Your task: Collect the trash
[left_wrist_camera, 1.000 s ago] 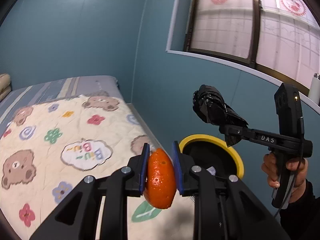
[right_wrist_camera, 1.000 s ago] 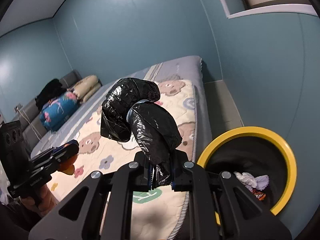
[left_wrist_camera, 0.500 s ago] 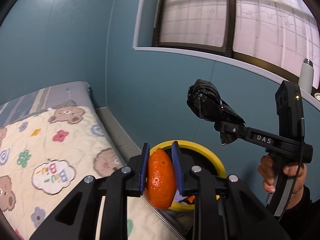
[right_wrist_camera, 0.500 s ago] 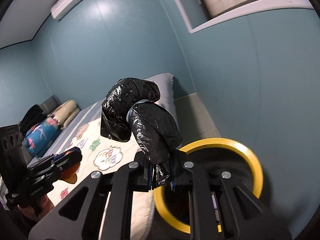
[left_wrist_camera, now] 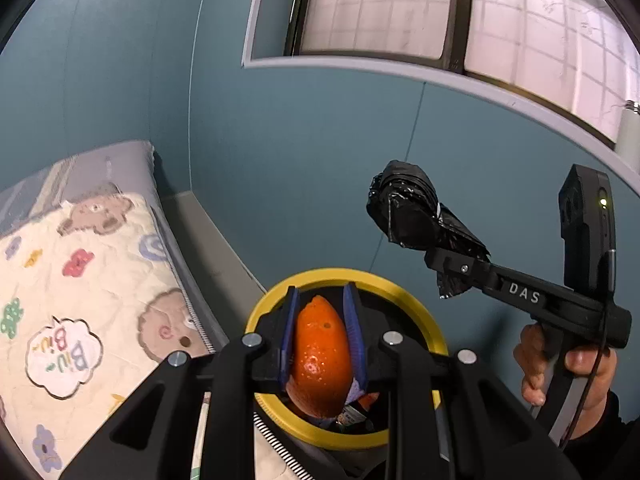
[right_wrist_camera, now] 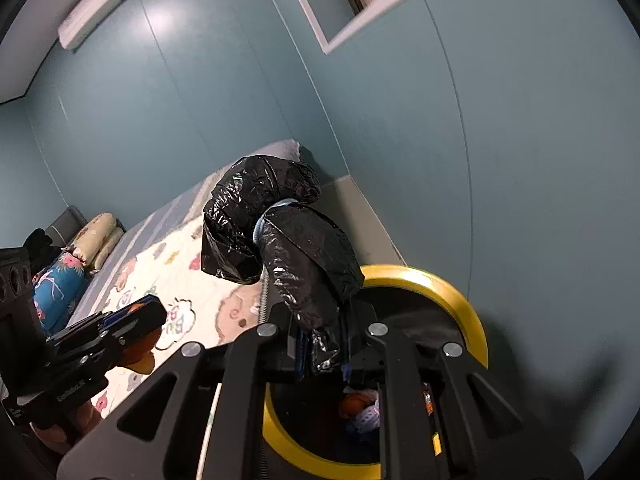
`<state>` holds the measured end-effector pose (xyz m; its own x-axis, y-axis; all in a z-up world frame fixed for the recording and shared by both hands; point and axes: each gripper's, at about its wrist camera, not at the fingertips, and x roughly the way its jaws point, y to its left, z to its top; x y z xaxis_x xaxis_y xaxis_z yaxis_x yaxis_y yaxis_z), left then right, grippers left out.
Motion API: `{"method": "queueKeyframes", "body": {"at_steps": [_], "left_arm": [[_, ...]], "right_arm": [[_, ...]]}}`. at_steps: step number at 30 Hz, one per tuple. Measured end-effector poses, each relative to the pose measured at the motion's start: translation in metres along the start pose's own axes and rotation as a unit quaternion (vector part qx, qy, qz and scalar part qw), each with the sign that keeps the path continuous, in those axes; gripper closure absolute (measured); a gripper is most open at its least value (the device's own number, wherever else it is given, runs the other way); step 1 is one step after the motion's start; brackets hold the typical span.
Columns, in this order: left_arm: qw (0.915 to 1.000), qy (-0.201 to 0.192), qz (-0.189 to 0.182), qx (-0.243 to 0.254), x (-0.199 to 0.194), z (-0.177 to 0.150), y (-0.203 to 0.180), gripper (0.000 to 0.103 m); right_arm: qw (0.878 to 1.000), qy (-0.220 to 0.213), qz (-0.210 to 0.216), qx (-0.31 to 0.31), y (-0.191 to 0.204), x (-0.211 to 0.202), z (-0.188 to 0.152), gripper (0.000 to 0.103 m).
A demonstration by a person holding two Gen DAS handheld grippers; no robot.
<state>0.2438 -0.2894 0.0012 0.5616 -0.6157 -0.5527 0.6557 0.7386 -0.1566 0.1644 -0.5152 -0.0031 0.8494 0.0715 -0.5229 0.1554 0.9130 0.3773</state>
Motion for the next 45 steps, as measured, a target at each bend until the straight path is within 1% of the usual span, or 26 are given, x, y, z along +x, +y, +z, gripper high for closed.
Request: {"method": "queueKeyframes", "body": {"at_steps": [3,6,13,16,19,21,22,23,25,26,30,35,39,45], "left_arm": [[0.9998,0.018,-0.002,-0.002,0.023,-0.002,0.001,0.081],[0.9993,0.037,0.000,-0.005,0.046,-0.005,0.003,0.081],[0.9961,0.079,-0.011,-0.039,0.097,-0.015,0.011,0.081],[0.9940,0.095,-0.012,-0.051,0.112,-0.021,0.015,0.080],[0.9919,0.106,-0.016,-0.069,0.121,-0.023,0.021,0.078],[0.9916,0.108,-0.013,-0.071,0.119,-0.024,0.020,0.076],[0.9916,0.106,-0.011,-0.073,0.119,-0.024,0.022,0.072],[0.9917,0.103,-0.012,-0.076,0.117,-0.024,0.024,0.066],[0.9921,0.096,-0.009,-0.080,0.113,-0.023,0.026,0.059],[0.9922,0.094,-0.009,-0.081,0.113,-0.023,0.028,0.057],[0.9916,0.093,-0.012,-0.089,0.106,-0.024,0.032,0.057],[0.9921,0.086,-0.006,-0.092,0.096,-0.025,0.041,0.057],[0.9917,0.079,0.001,-0.102,0.080,-0.029,0.051,0.057],[0.9912,0.060,0.024,-0.116,0.045,-0.035,0.068,0.057]], "right_arm": [[1.000,0.008,-0.016,0.005,-0.013,0.011,-0.002,0.090],[0.999,0.024,-0.022,0.017,-0.022,0.026,-0.007,0.090],[0.997,0.058,-0.036,0.037,-0.036,0.060,-0.018,0.089],[0.995,0.073,-0.039,0.047,-0.044,0.074,-0.023,0.089],[0.995,0.078,-0.038,0.056,-0.049,0.084,-0.027,0.089],[0.995,0.077,-0.039,0.059,-0.046,0.086,-0.024,0.084],[0.995,0.073,-0.043,0.058,-0.045,0.086,-0.024,0.077],[0.995,0.071,-0.045,0.058,-0.045,0.087,-0.021,0.068],[0.995,0.067,-0.045,0.062,-0.043,0.084,-0.020,0.063],[0.995,0.066,-0.046,0.063,-0.045,0.083,-0.020,0.063],[0.995,0.064,-0.048,0.065,-0.047,0.080,-0.022,0.063],[0.995,0.070,-0.044,0.064,-0.046,0.078,-0.026,0.063],[0.995,0.075,-0.037,0.061,-0.040,0.076,-0.029,0.063],[0.996,0.075,-0.012,0.039,-0.010,0.068,-0.031,0.063]]}}
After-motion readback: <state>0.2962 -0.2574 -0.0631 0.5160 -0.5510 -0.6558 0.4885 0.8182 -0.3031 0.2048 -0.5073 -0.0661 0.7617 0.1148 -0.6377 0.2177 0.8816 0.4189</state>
